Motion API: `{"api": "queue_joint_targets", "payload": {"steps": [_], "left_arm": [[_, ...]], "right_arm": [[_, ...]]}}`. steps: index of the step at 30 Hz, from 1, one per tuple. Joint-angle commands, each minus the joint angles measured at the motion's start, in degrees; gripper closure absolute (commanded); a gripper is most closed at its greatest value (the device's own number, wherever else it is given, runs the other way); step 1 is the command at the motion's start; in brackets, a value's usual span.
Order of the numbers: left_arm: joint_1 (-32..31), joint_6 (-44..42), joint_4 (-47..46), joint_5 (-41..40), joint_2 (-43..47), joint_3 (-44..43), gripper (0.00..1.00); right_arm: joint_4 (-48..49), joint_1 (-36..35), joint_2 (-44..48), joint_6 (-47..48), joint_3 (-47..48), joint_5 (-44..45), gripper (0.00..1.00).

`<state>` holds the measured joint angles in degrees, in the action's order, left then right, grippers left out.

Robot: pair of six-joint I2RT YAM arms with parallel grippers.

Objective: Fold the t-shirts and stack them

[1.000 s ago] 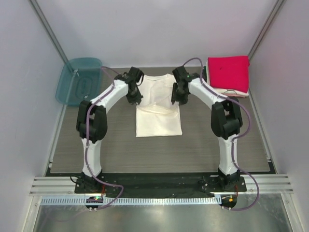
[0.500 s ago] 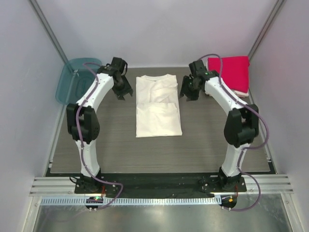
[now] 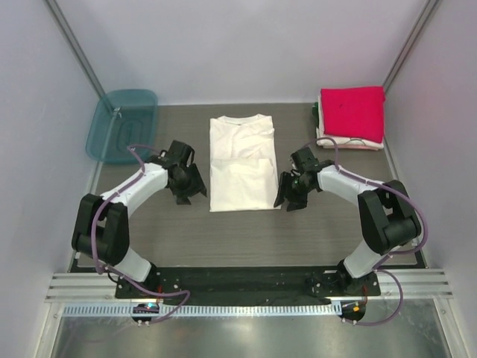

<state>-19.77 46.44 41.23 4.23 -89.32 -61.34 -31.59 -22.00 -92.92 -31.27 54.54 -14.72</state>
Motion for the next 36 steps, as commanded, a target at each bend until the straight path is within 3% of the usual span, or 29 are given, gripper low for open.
{"api": "queue_joint_targets", "payload": {"steps": [1,7,17,26,33,36], "left_arm": [[-1.2,2.3,-8.5,2.8,3.9,4.8,0.38],[-2.6,3.8,-13.1,4.5,4.0,9.9,0.40],[-3.5,6.8,-20.8,6.4,2.0,15.9,0.45],[-4.8,8.2,-23.0,4.6,-0.1,17.0,0.51],[-5.5,9.4,-24.9,4.0,-1.7,18.1,0.83],[-5.9,9.6,-25.5,3.2,-2.0,18.1,0.94]], "right_arm": [[6.3,0.0,2.0,-0.6,-0.6,-1.3,0.44],[7.6,-0.1,-1.4,0.3,-1.0,-1.5,0.47],[9.5,-0.1,-3.3,1.2,-3.4,-1.8,0.78],[9.7,-0.1,-4.3,1.9,-3.7,-2.0,0.85],[9.6,-0.1,-4.5,1.7,-4.1,-1.9,0.88],[9.6,0.0,-4.4,1.6,-4.3,-2.1,0.96]]}}
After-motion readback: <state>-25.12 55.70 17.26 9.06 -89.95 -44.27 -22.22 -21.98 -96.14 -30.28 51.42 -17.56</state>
